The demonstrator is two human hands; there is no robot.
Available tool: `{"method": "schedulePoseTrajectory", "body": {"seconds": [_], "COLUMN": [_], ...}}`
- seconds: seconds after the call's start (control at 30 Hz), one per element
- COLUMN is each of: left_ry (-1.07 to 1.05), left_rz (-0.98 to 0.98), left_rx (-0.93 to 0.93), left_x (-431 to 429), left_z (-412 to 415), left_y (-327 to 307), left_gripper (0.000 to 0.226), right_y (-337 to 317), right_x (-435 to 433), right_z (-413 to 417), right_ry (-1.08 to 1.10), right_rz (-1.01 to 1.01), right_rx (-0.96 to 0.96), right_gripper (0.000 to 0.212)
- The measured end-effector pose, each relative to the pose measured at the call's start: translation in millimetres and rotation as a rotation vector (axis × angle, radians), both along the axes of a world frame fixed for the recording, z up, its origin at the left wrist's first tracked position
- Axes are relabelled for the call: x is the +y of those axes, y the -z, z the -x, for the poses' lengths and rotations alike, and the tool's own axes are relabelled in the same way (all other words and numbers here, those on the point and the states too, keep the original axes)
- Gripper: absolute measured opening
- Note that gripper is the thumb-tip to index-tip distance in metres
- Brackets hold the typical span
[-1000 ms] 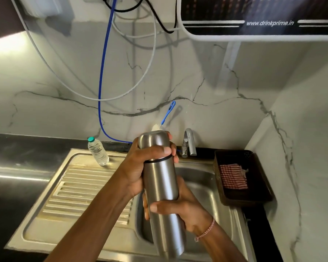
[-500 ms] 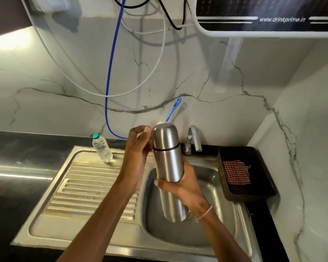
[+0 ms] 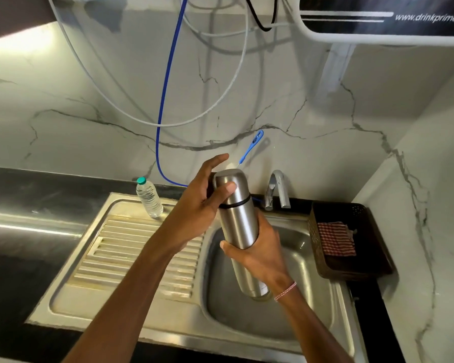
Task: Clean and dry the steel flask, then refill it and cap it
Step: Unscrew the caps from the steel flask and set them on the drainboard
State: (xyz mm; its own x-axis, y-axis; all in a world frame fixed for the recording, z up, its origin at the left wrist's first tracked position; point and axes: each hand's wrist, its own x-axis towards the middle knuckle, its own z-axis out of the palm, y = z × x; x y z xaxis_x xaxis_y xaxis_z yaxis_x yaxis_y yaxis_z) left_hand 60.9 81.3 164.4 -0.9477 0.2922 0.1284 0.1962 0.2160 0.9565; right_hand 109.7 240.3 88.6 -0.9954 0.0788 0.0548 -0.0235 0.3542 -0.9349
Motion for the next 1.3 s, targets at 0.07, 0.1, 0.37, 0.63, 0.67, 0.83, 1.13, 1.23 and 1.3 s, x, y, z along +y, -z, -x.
{"method": "schedulePoseTrajectory", "body": {"seconds": [0.07,0.1,0.37,0.63,0.67,0.83,1.13,1.23,1.3], "left_ry": [-0.112,-0.173,-0.527,-0.312,-0.339,-0.479,-0.406,-0.400,-0.397], "left_rz": [0.129,0.229,0.444,-0.332,-0.266,0.228,0.554,0.590,0.602], "left_rx": [0.066,0.106,0.113,-0.315,-0.310,-0.172,-0.182,-0.175,-0.180], "left_x": [-1,-1,-26,-91,-95,-104,-97,-94,-93], "left_z": [2,5,20,14,13,23,45,58,65], "left_y": [-2,-3,-7,78,95,187,281,294,299], "left_gripper": [0.070,0.074,0.061,0.087,0.089,0.082,0.072,0.067,0.066], "right_y": [4,5,30,66,72,97,116,121,124], "right_x": [0,-1,-10,-19,-21,-31,-43,-42,-41], "right_z": [0,0,8,19,20,25,21,19,17], "right_ry": [0.023,0.035,0.053,0.069,0.076,0.063,0.041,0.052,0.062], "right_rz": [-0.096,-0.158,-0.423,0.023,0.029,0.049,-0.015,-0.025,-0.007], "right_rx": [0.024,0.043,0.086,-0.019,-0.027,-0.077,-0.094,-0.096,-0.109], "right_gripper": [0.068,0.067,0.076,0.072,0.072,0.074,0.073,0.072,0.070]}}
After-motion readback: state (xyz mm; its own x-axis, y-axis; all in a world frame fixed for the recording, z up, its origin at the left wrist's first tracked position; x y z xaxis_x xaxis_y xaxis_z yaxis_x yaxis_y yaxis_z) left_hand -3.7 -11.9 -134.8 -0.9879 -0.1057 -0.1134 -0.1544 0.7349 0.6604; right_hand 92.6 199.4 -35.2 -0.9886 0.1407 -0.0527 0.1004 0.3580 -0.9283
